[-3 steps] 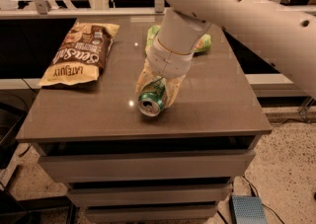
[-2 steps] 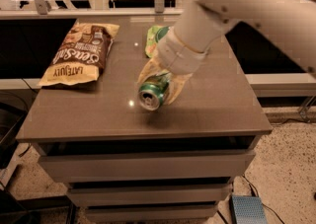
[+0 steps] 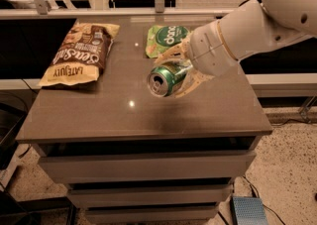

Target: Place green can upright

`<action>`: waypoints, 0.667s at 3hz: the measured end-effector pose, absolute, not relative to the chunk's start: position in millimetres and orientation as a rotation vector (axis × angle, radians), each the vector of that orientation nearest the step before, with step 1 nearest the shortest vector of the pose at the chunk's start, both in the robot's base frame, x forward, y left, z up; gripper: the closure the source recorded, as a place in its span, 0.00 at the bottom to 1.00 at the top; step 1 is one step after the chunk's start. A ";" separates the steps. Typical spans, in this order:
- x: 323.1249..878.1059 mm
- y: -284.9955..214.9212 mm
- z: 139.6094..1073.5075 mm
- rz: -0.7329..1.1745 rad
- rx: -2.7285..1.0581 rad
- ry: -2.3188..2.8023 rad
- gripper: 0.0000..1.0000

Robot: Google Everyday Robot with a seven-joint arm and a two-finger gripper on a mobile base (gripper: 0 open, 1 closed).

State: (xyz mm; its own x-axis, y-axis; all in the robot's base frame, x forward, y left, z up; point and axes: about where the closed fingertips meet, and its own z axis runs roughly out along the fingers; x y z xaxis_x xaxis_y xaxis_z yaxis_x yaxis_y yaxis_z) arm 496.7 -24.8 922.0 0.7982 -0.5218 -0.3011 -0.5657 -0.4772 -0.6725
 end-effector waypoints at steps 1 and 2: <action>495.5 -18.2 914.9 0.217 -2.113 0.787 1.00; 493.4 0.5 899.0 0.583 -1.940 0.779 1.00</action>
Offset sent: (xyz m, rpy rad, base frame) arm 0.0112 0.0327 -0.0314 0.6624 0.7132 0.2220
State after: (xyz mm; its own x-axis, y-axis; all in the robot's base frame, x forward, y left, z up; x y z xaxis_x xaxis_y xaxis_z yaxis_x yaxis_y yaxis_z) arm 493.4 0.5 899.0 0.6857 -0.2802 -0.6718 -0.7235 -0.3630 -0.5872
